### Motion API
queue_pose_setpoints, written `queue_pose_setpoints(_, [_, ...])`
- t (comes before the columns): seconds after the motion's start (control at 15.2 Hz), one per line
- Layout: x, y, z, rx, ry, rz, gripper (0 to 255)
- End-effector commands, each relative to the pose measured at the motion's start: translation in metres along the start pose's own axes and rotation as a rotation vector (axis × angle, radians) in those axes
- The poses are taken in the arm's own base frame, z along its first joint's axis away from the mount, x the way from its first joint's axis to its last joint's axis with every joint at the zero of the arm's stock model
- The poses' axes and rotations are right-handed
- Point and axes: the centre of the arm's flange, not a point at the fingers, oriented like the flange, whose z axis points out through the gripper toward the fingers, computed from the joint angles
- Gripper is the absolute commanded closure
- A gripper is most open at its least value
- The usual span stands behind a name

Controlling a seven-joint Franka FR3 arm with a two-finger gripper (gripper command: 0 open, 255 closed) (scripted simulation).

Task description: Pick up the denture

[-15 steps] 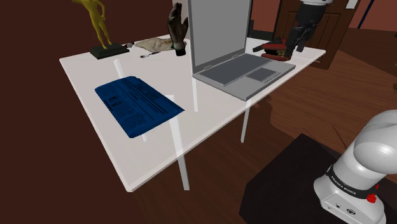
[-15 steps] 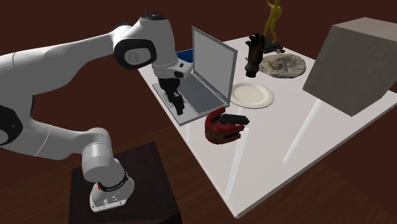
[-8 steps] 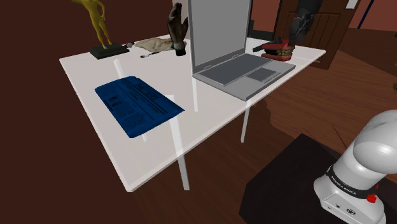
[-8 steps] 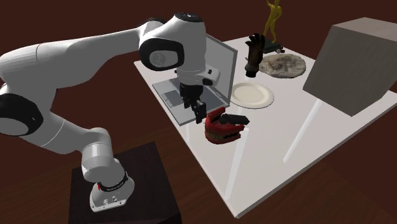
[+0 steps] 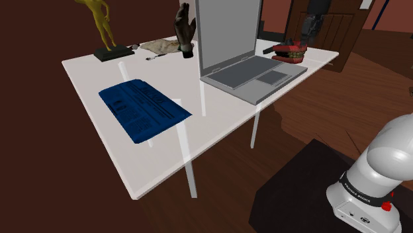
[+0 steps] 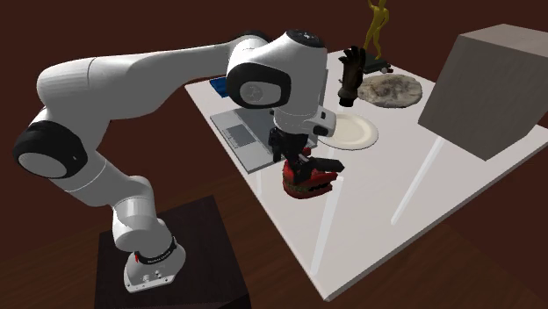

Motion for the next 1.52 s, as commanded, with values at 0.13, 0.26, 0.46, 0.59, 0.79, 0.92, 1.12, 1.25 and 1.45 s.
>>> queue_pose_setpoints(0.13, [0.001, 0.003, 0.020, 0.000, -0.001, -0.001, 0])
queue_pose_setpoints(0.26, [0.002, 0.004, 0.028, 0.000, -0.001, -0.001, 0])
queue_pose_setpoints(0.46, [0.002, 0.003, 0.028, 0.000, -0.001, -0.001, 255])
queue_pose_setpoints(0.59, [0.002, 0.003, 0.028, 0.000, -0.001, -0.001, 255])
queue_pose_setpoints(0.79, [0.002, 0.004, 0.028, 0.000, -0.001, -0.001, 255])
queue_pose_setpoints(0.92, [0.002, 0.004, 0.028, 0.000, -0.001, -0.001, 255])
queue_pose_setpoints(1.12, [0.001, 0.003, 0.018, 0.000, -0.001, -0.001, 255])
queue_pose_setpoints(1.25, [0.001, 0.002, 0.007, 0.000, -0.001, -0.001, 255])
queue_pose_setpoints(1.45, [0.001, 0.001, -0.009, 0.000, -0.001, -0.001, 255])
